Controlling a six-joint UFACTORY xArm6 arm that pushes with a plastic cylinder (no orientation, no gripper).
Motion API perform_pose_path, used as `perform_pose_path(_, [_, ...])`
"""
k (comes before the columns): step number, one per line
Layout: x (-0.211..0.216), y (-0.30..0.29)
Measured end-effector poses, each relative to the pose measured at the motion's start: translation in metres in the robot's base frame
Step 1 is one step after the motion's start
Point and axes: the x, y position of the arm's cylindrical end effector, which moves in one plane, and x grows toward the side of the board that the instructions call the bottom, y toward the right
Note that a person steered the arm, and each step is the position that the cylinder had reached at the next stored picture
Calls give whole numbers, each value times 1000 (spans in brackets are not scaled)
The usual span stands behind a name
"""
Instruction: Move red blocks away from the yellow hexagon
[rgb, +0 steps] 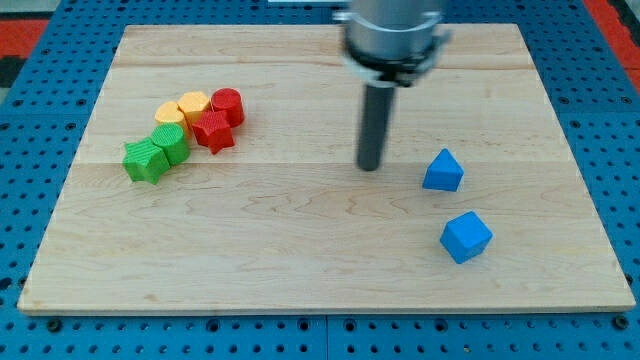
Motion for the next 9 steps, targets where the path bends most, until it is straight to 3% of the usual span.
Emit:
perform_pose_path(1, [22,-90])
perform_pose_path(2, [5,-167])
perform_pose_path(3, [-40,-168])
perform_pose_path(5, [-84,-46])
perform_pose_path(6, [-112,-112])
perform_pose_path(7, [-123,-128])
perform_pose_path(8, [-158,-99])
perform_pose_path(9, [-170,-34])
